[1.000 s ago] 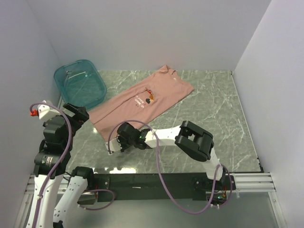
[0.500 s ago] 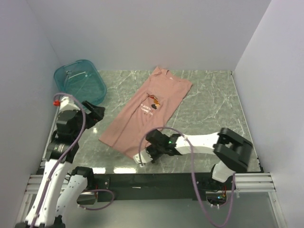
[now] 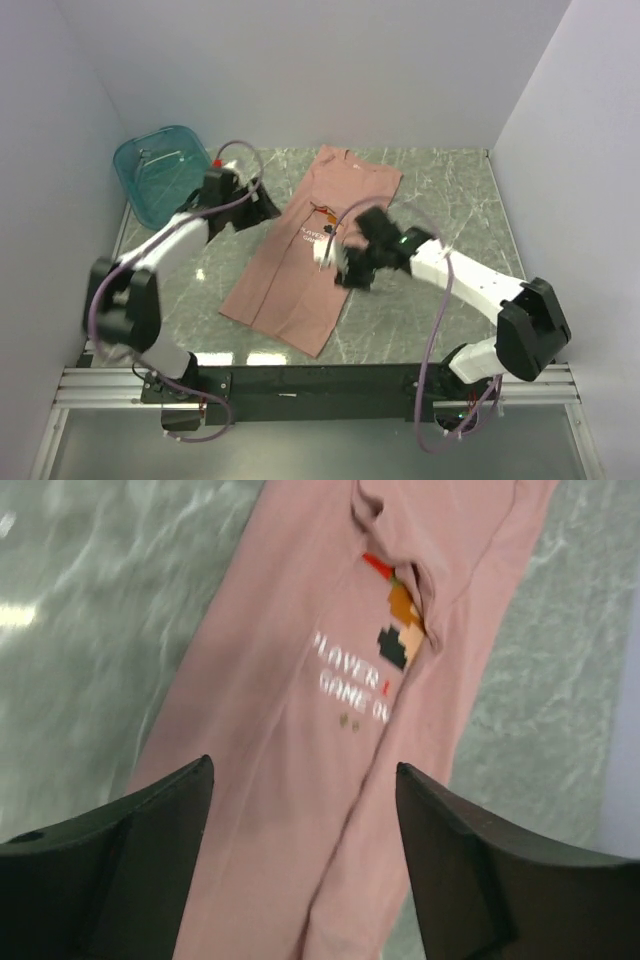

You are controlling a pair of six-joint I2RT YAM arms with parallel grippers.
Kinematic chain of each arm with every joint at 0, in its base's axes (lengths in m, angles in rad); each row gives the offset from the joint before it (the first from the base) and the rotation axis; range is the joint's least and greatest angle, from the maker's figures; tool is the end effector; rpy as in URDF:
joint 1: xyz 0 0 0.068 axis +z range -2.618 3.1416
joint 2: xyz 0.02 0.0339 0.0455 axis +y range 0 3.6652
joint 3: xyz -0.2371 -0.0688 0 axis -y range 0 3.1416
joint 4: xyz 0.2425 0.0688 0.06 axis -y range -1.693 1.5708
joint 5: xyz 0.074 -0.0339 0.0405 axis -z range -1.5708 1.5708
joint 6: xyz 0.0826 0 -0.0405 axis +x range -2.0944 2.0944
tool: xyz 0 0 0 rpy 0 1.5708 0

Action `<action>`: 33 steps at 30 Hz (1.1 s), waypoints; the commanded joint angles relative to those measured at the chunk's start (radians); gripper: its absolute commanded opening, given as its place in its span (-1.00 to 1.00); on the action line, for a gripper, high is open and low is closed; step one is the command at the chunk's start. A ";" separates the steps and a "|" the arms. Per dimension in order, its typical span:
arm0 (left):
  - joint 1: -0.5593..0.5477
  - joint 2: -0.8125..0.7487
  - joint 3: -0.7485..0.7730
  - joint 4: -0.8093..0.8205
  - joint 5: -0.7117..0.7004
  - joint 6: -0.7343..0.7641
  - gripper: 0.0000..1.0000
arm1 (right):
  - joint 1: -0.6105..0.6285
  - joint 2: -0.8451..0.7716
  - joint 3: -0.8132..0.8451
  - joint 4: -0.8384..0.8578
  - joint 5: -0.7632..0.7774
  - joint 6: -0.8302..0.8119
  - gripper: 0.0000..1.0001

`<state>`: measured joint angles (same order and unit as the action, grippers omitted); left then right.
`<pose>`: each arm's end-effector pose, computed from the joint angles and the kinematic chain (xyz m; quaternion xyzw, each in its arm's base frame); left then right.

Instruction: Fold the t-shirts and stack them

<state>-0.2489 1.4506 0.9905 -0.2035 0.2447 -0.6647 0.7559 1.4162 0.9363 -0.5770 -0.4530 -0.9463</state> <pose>0.3410 -0.1073 0.2000 -0.1318 0.8840 -0.2903 0.3419 0.1929 0.2315 0.1599 -0.7464 0.5783 0.1927 0.2672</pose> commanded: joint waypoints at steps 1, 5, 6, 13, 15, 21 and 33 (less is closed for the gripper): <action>-0.035 0.233 0.215 0.021 -0.027 0.126 0.52 | -0.202 -0.043 0.145 -0.063 -0.151 0.168 0.22; -0.043 0.517 0.497 -0.071 -0.042 0.184 0.39 | -0.429 0.004 0.208 0.009 -0.248 0.420 0.22; -0.046 0.569 0.611 -0.109 -0.030 0.192 0.35 | -0.507 0.021 0.216 0.023 -0.274 0.464 0.21; -0.053 0.891 0.968 -0.226 -0.083 0.223 0.13 | -0.632 0.006 0.145 0.160 -0.337 0.659 0.18; -0.055 0.916 0.996 -0.223 -0.085 0.224 0.11 | -0.644 0.003 0.131 0.170 -0.339 0.669 0.18; -0.061 0.996 1.051 -0.270 0.044 0.241 -0.03 | -0.693 0.035 0.140 0.177 -0.340 0.681 0.18; -0.017 0.874 0.811 -0.218 -0.096 0.098 -0.99 | -0.704 0.064 0.147 0.177 -0.303 0.699 0.18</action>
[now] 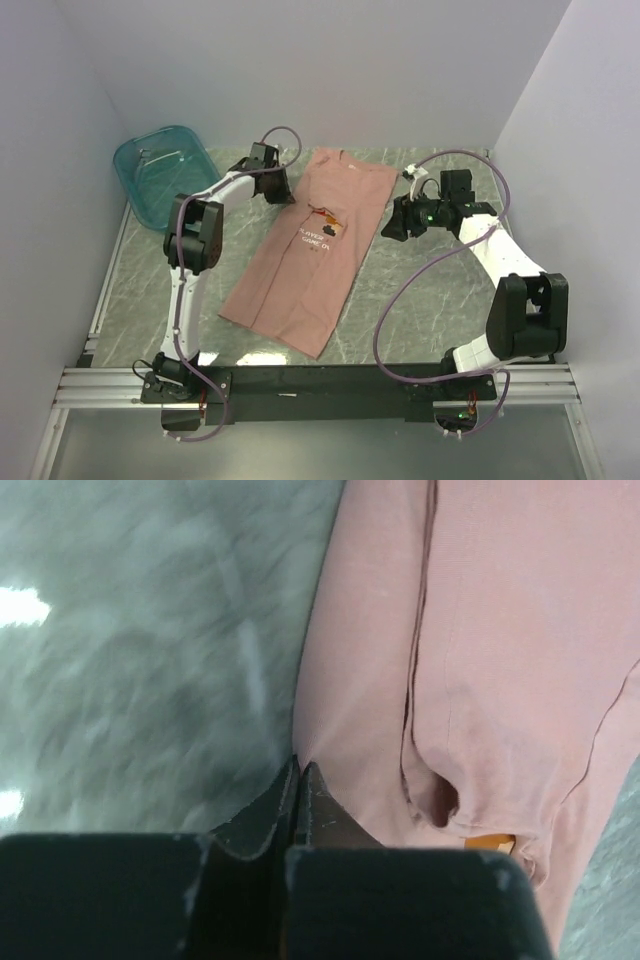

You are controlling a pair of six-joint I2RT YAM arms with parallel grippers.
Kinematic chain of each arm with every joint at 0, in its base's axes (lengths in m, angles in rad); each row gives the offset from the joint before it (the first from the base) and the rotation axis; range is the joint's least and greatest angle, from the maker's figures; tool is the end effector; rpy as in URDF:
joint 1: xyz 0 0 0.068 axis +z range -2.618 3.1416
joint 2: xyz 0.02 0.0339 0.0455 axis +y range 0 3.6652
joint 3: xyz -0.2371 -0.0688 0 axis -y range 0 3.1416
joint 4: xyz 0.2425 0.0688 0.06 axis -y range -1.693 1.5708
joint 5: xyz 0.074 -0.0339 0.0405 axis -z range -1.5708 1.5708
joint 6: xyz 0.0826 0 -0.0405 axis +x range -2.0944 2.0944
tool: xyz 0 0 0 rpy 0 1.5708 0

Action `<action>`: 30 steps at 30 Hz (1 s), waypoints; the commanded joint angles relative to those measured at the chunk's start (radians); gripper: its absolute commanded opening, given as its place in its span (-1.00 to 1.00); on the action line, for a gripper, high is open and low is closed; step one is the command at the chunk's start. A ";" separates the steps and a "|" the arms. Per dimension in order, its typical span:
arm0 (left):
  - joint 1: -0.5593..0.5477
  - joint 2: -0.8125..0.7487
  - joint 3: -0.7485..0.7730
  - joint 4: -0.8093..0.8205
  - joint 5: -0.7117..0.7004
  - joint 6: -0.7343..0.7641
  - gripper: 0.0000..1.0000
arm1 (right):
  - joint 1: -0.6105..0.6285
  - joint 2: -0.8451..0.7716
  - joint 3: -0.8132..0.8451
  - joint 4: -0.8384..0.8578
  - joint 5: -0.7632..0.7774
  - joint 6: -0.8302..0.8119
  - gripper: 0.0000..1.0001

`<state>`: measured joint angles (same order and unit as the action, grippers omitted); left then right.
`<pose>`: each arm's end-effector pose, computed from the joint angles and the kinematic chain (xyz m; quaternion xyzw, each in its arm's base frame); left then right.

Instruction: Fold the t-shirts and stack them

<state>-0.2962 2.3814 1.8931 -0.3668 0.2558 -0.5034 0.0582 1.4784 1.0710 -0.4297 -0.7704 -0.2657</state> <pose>0.5057 -0.1762 0.1000 -0.0516 0.9286 -0.2453 0.2735 0.3299 0.0768 0.2096 -0.2725 0.8320 0.3144 0.3669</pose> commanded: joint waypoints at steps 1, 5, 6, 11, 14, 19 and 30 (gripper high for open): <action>0.041 -0.107 -0.124 -0.031 -0.131 -0.079 -0.99 | -0.006 0.002 0.014 0.031 0.022 0.025 0.18; 0.087 -0.243 -0.340 0.026 -0.167 -0.150 -0.99 | -0.004 0.019 0.018 0.055 0.086 0.069 0.18; 0.094 -0.272 -0.379 0.041 -0.167 -0.174 -0.99 | -0.006 0.034 0.023 0.060 0.121 0.098 0.18; 0.141 -0.410 -0.564 0.118 -0.210 -0.244 -0.83 | -0.004 0.144 0.111 0.026 0.146 0.154 0.17; 0.160 -0.474 -0.604 0.211 -0.124 -0.232 -0.27 | 0.011 0.221 0.183 -0.056 0.054 0.116 0.17; 0.134 -0.565 -0.545 0.255 0.045 -0.121 0.01 | 0.077 0.316 0.234 -0.080 0.025 0.147 0.16; 0.106 -1.051 -0.686 0.177 -0.171 0.060 0.40 | 0.227 0.675 0.510 -0.055 0.252 0.580 0.14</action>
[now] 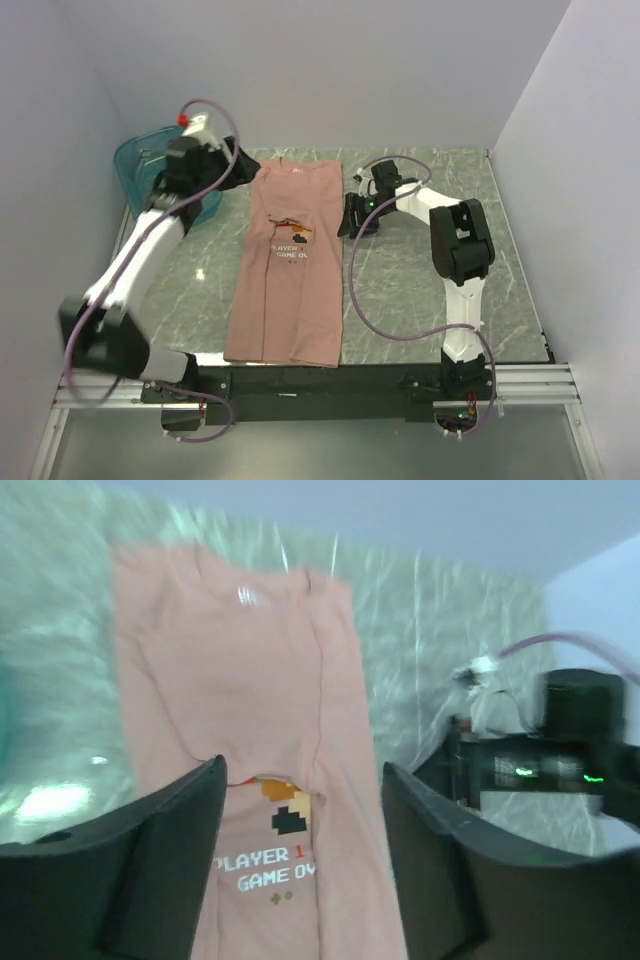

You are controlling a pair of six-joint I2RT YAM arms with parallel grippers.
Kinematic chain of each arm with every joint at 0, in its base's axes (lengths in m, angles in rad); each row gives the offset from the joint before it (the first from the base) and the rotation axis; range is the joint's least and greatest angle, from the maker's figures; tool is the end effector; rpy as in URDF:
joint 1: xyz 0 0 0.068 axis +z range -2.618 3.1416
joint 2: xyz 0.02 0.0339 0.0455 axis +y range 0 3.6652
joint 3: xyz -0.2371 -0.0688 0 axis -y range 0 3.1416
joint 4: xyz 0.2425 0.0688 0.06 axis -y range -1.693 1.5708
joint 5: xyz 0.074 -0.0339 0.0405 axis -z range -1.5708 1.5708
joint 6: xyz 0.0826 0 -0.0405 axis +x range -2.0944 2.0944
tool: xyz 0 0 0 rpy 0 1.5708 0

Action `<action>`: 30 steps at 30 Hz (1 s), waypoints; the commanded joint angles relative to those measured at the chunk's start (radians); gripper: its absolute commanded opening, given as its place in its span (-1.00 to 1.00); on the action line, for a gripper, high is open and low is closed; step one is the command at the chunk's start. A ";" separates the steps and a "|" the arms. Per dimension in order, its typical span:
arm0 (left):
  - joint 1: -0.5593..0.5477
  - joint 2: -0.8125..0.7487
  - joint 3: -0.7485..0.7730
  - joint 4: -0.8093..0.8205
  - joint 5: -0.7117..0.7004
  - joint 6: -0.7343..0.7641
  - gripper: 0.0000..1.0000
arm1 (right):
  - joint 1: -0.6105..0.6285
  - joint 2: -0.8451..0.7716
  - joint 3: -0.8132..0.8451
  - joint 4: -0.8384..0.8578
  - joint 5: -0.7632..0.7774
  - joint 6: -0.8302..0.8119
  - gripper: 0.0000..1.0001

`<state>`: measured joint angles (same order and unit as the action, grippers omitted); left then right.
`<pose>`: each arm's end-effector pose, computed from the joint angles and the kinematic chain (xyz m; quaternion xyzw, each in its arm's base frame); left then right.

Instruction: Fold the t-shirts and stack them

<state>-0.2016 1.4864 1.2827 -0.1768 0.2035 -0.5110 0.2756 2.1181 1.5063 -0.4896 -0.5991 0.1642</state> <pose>0.3821 -0.0951 0.3019 -0.0707 0.8227 -0.2734 0.4934 0.4114 0.1647 0.0990 -0.1203 0.9240 0.3286 0.1542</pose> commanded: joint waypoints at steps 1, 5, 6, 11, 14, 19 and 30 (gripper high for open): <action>0.016 -0.252 -0.141 -0.021 -0.146 0.063 0.50 | 0.014 0.048 0.086 0.006 0.087 0.159 0.13; 0.037 -0.480 -0.296 -0.087 -0.202 0.023 0.76 | 0.023 0.097 0.107 0.014 0.113 0.202 0.10; 0.039 -0.562 -0.324 -0.101 -0.200 -0.003 0.75 | 0.024 0.108 0.111 0.013 0.113 0.207 0.09; 0.041 -0.770 -0.473 -0.167 -0.177 -0.107 0.75 | 0.040 0.170 0.138 0.005 0.076 0.219 -0.03; 0.041 -0.862 -0.528 -0.185 -0.161 -0.136 0.75 | 0.051 0.178 0.137 0.006 0.082 0.225 -0.19; 0.041 -0.908 -0.539 -0.219 -0.150 -0.149 0.75 | 0.040 0.151 0.114 0.002 0.154 0.227 -0.65; 0.037 -0.717 -0.603 -0.035 0.275 -0.103 0.71 | -0.131 0.154 0.264 -0.115 0.182 0.123 -1.00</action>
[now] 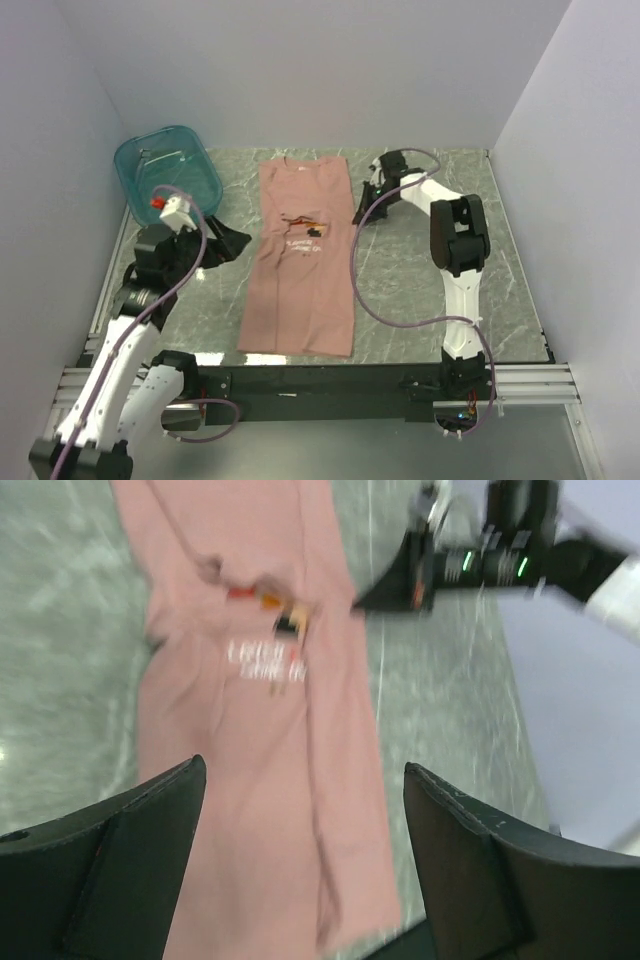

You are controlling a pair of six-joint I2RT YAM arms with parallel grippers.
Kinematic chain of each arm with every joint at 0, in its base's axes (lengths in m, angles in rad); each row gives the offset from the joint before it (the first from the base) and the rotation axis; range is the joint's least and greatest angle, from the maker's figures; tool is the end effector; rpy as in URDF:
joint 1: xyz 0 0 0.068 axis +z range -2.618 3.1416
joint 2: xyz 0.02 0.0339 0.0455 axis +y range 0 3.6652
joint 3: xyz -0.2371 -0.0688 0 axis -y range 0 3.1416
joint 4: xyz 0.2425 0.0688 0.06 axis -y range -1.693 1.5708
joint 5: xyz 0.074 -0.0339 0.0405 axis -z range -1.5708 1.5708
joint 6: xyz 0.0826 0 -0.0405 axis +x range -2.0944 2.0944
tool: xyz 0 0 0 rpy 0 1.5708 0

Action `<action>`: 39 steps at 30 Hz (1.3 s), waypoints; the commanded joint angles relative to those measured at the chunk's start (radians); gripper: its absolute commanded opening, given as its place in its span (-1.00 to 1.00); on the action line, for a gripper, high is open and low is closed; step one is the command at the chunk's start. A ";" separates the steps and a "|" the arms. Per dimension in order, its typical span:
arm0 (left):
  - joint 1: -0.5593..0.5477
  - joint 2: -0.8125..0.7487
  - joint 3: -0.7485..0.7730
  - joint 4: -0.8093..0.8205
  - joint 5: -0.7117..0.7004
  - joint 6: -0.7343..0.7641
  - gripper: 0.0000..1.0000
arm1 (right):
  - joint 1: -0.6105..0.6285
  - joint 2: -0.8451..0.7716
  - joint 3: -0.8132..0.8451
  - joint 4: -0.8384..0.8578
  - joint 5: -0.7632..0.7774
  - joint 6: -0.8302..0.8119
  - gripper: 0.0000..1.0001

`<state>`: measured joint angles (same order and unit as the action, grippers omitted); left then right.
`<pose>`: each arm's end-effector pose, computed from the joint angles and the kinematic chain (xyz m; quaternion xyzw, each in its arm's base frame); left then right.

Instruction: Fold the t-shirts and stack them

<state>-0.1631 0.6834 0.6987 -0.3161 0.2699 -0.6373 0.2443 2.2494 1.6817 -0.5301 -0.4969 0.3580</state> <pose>0.2179 -0.0582 0.2814 -0.1098 0.7942 -0.3288 0.4991 0.4488 0.1525 0.0878 -0.0040 0.9441 0.2957 0.1460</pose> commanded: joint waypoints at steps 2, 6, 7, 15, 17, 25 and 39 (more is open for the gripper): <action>-0.024 0.132 -0.004 0.121 0.241 0.053 0.69 | -0.131 0.051 0.160 -0.125 0.083 -0.121 -1.00; -0.114 0.264 0.064 0.138 0.236 0.149 0.70 | -0.177 0.111 0.286 -0.200 0.038 -0.183 -1.00; -0.136 0.292 0.100 0.135 0.232 0.171 0.70 | -0.192 0.127 0.343 -0.244 0.029 -0.189 -0.98; -0.320 0.534 0.242 0.006 0.115 0.341 0.67 | -0.234 0.050 0.328 -0.395 -0.185 -0.529 0.00; -0.343 0.561 0.236 -0.027 0.065 0.283 0.61 | -0.238 -0.061 0.225 -0.418 -0.209 -0.664 0.04; -0.430 0.533 -0.104 0.237 0.017 -0.195 0.51 | -0.186 -0.483 -0.297 -0.342 -0.202 -0.947 0.05; -0.654 0.863 0.024 0.042 -0.301 -0.377 0.21 | -0.185 -0.608 -0.560 -0.235 -0.224 -0.795 0.04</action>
<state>-0.7753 1.4967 0.7048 -0.1528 0.0837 -0.9794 0.0647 1.6997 1.1316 -0.8257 -0.6983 -0.4576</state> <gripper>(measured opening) 0.628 0.522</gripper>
